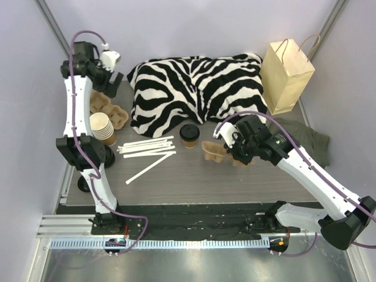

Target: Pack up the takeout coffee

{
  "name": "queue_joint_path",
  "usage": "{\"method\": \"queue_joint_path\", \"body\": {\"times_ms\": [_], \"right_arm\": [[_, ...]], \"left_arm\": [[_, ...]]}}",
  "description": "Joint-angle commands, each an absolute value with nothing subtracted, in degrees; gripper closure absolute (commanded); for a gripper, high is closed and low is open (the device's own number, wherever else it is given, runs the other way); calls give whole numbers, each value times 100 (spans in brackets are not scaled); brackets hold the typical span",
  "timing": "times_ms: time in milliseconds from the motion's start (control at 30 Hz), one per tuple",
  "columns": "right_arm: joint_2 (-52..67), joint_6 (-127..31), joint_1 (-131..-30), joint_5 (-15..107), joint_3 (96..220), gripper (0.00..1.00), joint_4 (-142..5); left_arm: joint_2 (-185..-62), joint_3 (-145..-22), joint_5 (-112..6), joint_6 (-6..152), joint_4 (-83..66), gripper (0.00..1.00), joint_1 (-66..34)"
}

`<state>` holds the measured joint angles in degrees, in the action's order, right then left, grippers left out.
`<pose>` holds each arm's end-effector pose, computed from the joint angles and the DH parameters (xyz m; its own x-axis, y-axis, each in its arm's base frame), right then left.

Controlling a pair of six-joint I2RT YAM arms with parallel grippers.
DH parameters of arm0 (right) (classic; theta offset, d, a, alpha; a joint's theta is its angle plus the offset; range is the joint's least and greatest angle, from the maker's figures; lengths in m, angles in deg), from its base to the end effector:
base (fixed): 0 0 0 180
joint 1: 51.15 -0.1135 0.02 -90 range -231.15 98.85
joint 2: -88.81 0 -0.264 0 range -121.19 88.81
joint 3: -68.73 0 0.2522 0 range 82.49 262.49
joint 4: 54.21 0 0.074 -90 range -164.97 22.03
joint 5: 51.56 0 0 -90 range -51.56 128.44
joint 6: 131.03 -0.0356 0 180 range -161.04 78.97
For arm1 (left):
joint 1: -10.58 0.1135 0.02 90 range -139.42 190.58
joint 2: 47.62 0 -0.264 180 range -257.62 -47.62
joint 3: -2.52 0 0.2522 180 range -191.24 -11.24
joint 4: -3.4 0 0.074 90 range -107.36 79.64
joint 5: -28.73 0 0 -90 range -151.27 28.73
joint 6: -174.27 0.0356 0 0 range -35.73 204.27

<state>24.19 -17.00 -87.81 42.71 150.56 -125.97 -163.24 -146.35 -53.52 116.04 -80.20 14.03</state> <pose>0.1679 0.1283 0.3374 -0.3403 -0.7595 -0.5544 -0.8416 0.5090 -0.1808 0.4143 0.0202 0.4057 -0.6396 0.4841 -0.5972 0.4270 0.8697 0.2477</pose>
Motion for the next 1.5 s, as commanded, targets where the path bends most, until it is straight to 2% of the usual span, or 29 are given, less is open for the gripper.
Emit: {"method": "queue_joint_path", "body": {"times_ms": [0,300,433,567,833,1067,1367,1467], "right_arm": [[2579,-1423,-8867,3949,14920,99,-12510],[2307,-1501,-8885,4186,15025,99,-12378],[2262,-1546,-8885,4231,15095,99,-12299],[2201,-1563,-8885,4283,15078,99,-12273],[2095,-1634,-8885,4363,15166,99,-12264],[2008,-1643,-8885,4380,15192,99,-12264],[1832,-1651,-8876,4354,15368,99,-12246],[1797,-1651,-8876,4363,15403,99,-12264]], "left_arm": [[-16434,-14959,-5371,10785,-7945,9,2103],[-16812,-14669,-4852,9948,-7479,18,3237],[-16926,-14396,-4765,10018,-7295,25,3291],[-16970,-14062,-4773,10000,-6759,25,3291],[-17796,-14965,-5019,10509,-6538,26,3229],[-18043,-14932,-4827,10712,-6239,31,3168],[-18394,-14932,-4703,10536,-6213,48,3115],[-18429,-14932,-4747,10510,-6195,56,3089]]}}
